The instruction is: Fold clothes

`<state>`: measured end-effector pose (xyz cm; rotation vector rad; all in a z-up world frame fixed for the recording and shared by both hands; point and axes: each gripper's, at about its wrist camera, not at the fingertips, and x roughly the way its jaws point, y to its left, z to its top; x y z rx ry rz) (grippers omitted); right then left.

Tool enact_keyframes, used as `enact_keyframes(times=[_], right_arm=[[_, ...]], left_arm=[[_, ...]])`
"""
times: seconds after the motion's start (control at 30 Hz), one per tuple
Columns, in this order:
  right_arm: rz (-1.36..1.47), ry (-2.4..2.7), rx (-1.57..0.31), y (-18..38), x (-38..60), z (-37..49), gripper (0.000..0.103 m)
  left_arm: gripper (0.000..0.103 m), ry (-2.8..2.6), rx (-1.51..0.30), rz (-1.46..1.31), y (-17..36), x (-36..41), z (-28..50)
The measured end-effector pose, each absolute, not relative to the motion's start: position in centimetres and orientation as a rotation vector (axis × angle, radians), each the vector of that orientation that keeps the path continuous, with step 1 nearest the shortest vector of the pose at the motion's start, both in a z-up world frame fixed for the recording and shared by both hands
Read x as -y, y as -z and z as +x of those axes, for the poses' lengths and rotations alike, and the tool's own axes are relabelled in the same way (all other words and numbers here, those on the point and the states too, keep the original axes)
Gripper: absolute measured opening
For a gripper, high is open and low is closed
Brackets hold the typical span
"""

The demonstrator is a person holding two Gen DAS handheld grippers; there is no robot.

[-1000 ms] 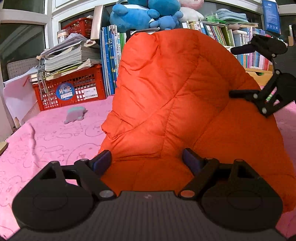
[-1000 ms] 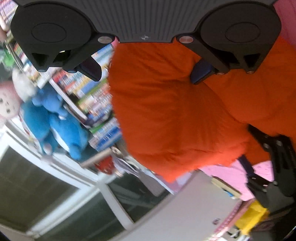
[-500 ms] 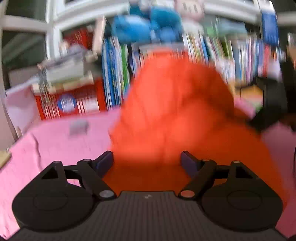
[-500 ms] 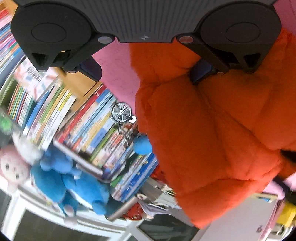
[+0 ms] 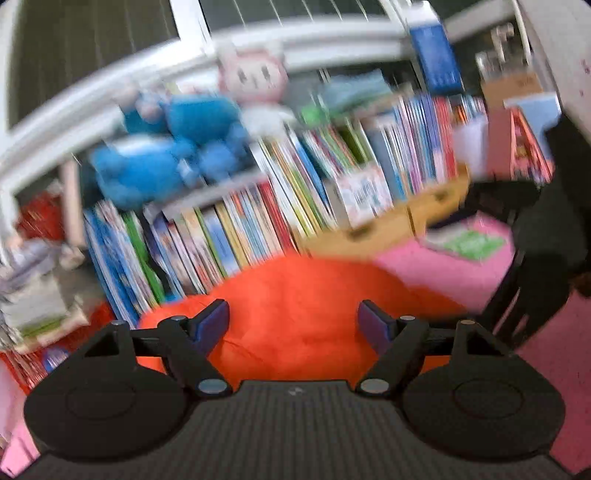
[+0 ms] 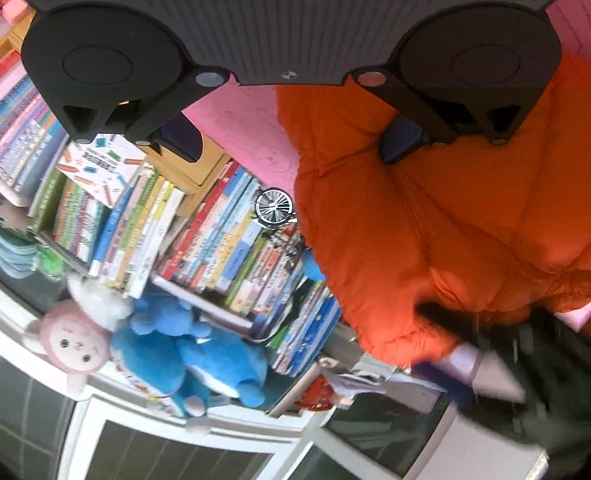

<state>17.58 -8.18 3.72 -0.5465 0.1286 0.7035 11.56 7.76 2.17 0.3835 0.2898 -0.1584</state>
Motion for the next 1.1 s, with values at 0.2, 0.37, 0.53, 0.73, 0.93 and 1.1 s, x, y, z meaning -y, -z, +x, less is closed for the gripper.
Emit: enact_keyframes(times=[0.2,0.37,0.53,0.73,0.93,1.1], right_arm=[[-0.405,-0.61,-0.157,-4.2,10.7,17.4,0.103],[-0.185,-0.565,-0.276,-4.2,12.8,18.5,0.101],[-0.115,-0.518,-0.335,-3.5,12.4,19.4,0.094],[-0.063,-0.584,-0.321,-4.1,10.8,18.8,0.093],[0.158,-0.719,-0.469,-3.9,9.7,20.3,0.049],[0.05,-0.629,-0.521,-2.3,7.3,21.3,0.046]], left_arm=[[0.08,0.162,-0.425,0.332,-0.1,-8.3,13.0],[0.085,0.188,-0.508,0.173,1.0,-10.0,14.4],[0.088,0.208,-0.565,0.091,1.7,-11.3,15.8],[0.088,0.213,-0.554,0.054,2.5,-11.8,15.9],[0.088,0.204,-0.521,0.05,2.8,-11.7,15.4],[0.088,0.198,-0.516,0.058,2.8,-11.4,15.5]])
